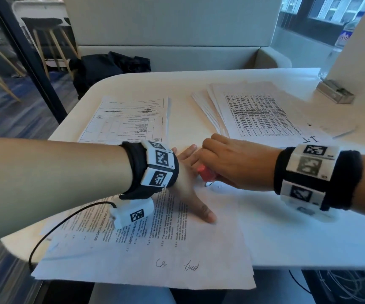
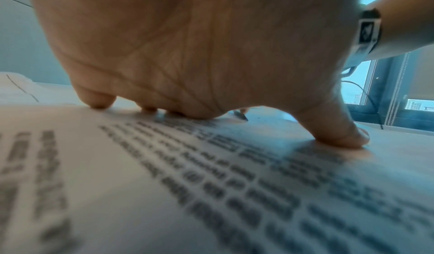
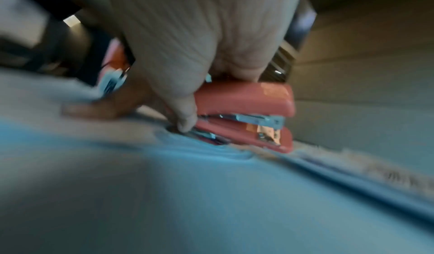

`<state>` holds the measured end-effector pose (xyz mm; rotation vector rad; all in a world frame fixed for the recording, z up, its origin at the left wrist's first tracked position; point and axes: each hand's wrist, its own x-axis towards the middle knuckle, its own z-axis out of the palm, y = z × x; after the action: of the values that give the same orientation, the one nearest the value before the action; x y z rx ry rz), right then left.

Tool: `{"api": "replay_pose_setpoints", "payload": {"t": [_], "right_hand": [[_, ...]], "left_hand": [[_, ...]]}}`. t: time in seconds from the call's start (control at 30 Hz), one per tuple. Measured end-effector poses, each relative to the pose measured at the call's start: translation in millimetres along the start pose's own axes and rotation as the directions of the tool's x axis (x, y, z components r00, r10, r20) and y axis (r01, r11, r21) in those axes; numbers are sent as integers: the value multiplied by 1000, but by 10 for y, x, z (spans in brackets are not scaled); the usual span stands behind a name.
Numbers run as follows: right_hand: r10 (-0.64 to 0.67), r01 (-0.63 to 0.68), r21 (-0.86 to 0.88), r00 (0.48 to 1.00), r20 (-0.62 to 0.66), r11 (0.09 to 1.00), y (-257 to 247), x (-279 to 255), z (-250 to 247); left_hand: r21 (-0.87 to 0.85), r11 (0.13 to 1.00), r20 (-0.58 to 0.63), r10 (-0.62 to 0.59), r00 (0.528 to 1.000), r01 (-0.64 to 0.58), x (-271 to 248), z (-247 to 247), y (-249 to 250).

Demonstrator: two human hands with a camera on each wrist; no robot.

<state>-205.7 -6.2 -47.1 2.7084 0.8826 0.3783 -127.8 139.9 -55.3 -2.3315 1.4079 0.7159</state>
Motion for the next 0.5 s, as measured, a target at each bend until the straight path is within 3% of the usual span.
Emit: {"api": "replay_pose_setpoints", "payload": {"t": [0.07, 0.2, 0.27, 0.37, 0.43, 0.5], "right_hand": [[43, -44, 29, 998, 43, 999, -14, 29, -10], [-75, 75, 6, 991, 115, 997, 21, 64, -94], [-70, 58, 72, 981, 183, 996, 34, 59, -103], [115, -213, 245, 925, 361, 946, -1, 80, -66], [252, -452, 333, 828, 501, 828, -5, 110, -50], [329, -610, 388, 743, 583, 691, 6, 157, -55]], "left_hand": [[6, 1000, 12, 6, 1000, -6, -2, 2, 1], [-4, 1000, 7, -10, 1000, 10, 12, 8, -10], [-10, 1000, 12, -13, 1000, 13, 25, 12, -22], [-9, 1000, 25, 8, 1000, -8, 34, 11, -38], [-15, 1000, 19, 25, 1000, -24, 32, 6, -37], [-13, 1000, 5, 22, 1000, -22, 26, -4, -24]]}}
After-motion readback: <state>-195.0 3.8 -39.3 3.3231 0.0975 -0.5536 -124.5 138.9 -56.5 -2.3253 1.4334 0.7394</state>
